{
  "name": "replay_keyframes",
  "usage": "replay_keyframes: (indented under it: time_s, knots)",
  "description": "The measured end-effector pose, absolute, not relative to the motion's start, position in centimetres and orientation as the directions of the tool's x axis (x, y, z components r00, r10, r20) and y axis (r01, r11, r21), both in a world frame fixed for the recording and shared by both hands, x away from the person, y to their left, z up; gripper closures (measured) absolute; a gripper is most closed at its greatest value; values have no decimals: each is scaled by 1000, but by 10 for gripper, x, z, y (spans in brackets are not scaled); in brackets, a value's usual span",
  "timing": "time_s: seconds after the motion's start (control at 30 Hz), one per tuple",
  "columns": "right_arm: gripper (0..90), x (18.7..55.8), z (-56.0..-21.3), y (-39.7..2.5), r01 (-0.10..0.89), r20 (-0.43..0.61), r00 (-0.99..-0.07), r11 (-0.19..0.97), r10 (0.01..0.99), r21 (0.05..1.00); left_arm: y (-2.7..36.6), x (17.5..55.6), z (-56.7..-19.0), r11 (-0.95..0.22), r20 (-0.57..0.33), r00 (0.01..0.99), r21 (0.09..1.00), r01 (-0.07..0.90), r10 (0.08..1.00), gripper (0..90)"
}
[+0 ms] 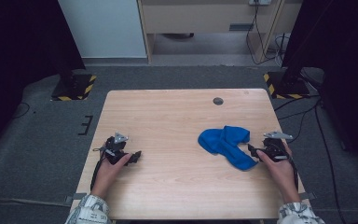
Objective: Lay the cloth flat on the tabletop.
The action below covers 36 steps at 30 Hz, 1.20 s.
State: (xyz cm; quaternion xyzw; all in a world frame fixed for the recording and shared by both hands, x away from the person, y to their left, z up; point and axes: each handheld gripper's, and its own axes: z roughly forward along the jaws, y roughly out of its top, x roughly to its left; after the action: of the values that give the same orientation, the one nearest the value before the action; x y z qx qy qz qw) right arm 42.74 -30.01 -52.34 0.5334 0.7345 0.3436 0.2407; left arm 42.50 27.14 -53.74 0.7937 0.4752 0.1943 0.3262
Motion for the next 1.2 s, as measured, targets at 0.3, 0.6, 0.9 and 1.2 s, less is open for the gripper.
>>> replay_keyframes:
  time_s: [0.3,0.6,0.9,1.2]
  knots:
    - [265,420,-498,-284,534,35,-381,189,924,824,271,425,-537,-335,-2,473,702,628,881,12]
    - [266,424,-479,-250,481,30,-486,239,873,843,271,426,-537,-338,-2,475,700,629,880,5]
    - [125,450,-495,-220,533,29,-550,325,835,781,271,426,-537,-338,-2,475,700,629,880,5]
    - [386,463,-520,-201,567,16,-619,432,785,701,271,426,-537,-338,-2,475,700,629,880,5]
